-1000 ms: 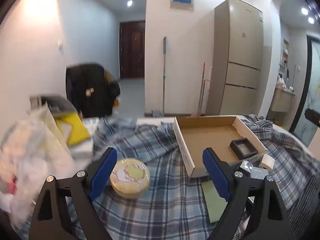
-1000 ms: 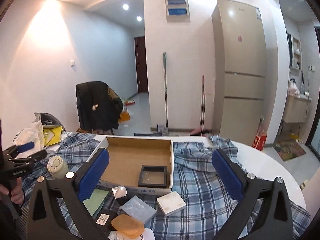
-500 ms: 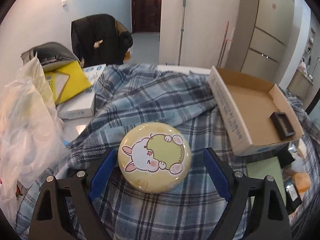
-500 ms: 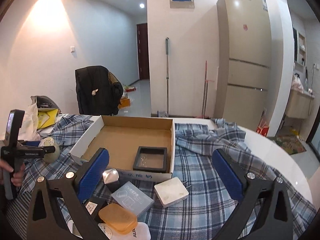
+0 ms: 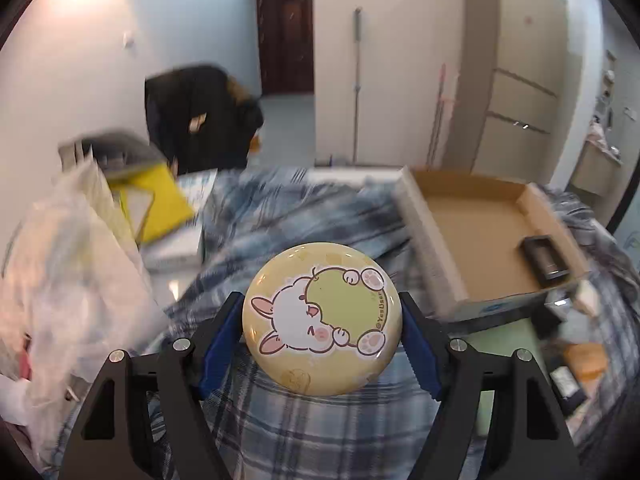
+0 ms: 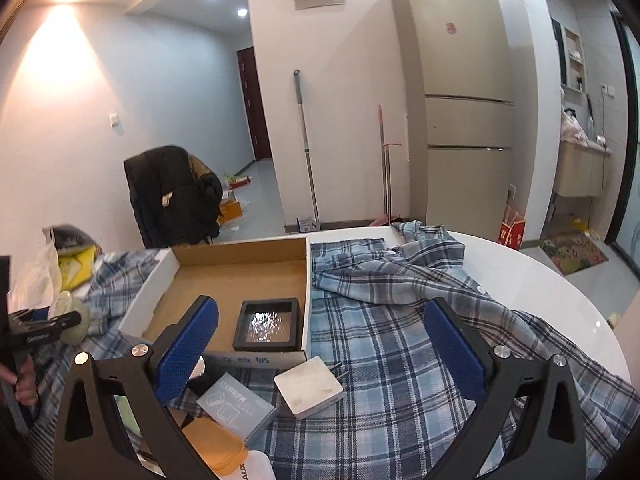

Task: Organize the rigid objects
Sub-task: 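Grasp the white square tile with the right gripper while the left carries the tin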

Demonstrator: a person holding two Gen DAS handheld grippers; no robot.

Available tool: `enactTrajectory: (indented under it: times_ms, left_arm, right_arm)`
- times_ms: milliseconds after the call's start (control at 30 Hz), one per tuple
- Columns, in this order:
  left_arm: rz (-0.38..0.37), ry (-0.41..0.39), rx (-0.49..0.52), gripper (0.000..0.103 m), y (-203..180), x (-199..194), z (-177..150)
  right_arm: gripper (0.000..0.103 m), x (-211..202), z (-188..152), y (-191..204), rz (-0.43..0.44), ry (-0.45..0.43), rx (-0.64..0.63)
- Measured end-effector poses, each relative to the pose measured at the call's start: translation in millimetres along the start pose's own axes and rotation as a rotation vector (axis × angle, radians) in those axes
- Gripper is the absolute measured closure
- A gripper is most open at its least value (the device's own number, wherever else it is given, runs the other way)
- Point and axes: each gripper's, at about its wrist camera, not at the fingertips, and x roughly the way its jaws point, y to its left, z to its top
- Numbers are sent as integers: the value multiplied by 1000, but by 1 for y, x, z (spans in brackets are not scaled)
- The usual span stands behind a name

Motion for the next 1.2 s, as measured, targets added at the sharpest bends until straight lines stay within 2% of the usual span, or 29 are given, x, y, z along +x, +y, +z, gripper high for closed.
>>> enactTrajectory:
  times_ms: [133,433,467,500,567,667,733,800,900,933,1100,1200]
  left_arm:
    - [-62,-71,19,27,-23,-41,10]
    - [-168,-212,49,27,-82,-100,17]
    - [-177,-226,58,27,-88,-103,17]
    - [-177,-234,87,27,-97,-104,17]
    - [-161,-236,143,27,-111,-102,13]
    - [-202,-205,142,27,-121,-92,8]
    - [-210,-193,135,27,-122,-85,7]
    - [-212,-174,119,27,-122,-75,5]
    - [-225,-144,96,27,-119,-62,2]
    - [-224,-138,93,27,-119,-59,-1]
    - [-235,-114,92,27,-118,-47,-8]
    - [-250,-110,84,27,-117,-44,-11]
  right_arm:
    - [0,-6,8,-1,21,6,1]
    - [1,-5,16,11,104,82,-151]
    - [5,-1,14,11,115,103,-161]
    - [18,6,11,12,136,142,-170]
    - [28,18,2,10,177,206,-174]
    - [29,33,-13,10,182,240,-202]
    - [35,45,-21,10,183,264,-235]
    - [46,61,-26,7,200,317,-247]
    - [50,86,-36,5,248,419,-269]
    - [52,91,-39,5,239,432,-270]
    - [53,95,-47,9,199,428,-348]
    - [53,97,-48,11,224,449,-357]
